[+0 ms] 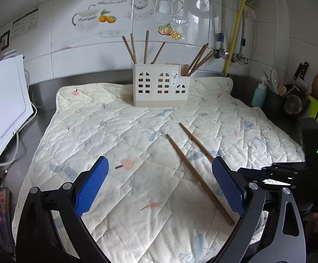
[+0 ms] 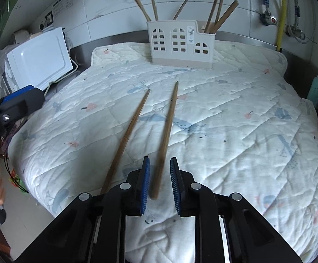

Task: Organize utensils
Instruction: 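Close the right gripper on a chopstick while the left gripper moves over the other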

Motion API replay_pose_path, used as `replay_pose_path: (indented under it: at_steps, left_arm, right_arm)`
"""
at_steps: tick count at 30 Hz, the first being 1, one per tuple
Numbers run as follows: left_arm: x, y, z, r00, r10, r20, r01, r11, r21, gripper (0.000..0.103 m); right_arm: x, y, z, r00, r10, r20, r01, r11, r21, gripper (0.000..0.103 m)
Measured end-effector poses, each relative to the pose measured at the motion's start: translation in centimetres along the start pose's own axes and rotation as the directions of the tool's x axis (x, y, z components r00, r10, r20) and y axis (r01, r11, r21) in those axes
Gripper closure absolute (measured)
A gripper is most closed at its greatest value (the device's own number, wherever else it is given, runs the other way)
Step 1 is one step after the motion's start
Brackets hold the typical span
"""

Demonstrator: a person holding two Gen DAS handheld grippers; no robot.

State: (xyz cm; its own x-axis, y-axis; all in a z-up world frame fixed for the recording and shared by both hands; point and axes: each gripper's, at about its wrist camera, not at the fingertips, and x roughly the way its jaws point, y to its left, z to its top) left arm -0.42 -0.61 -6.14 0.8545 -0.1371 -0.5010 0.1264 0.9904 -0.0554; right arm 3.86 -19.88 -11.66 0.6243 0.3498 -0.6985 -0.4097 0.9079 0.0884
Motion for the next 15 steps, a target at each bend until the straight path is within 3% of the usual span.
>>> replay_pose_path:
  at_steps: [12, 15]
  left_arm:
    - [1.3, -1.0, -1.6, 0.995, -0.057, -0.078, 0.056, 0.998, -0.008, 0.010]
    - [2.0, -1.6, -2.1, 0.993, -0.062, -0.101, 0.062, 0.998, 0.000, 0.015]
  right_arm:
    - [1.8, 0.1, -0.2, 1.000, -0.027, -0.012, 0.028, 1.000, 0.004, 0.094]
    - [1.8, 0.0, -0.2, 1.000, -0.028, -0.012, 0.028, 1.000, 0.006, 0.096]
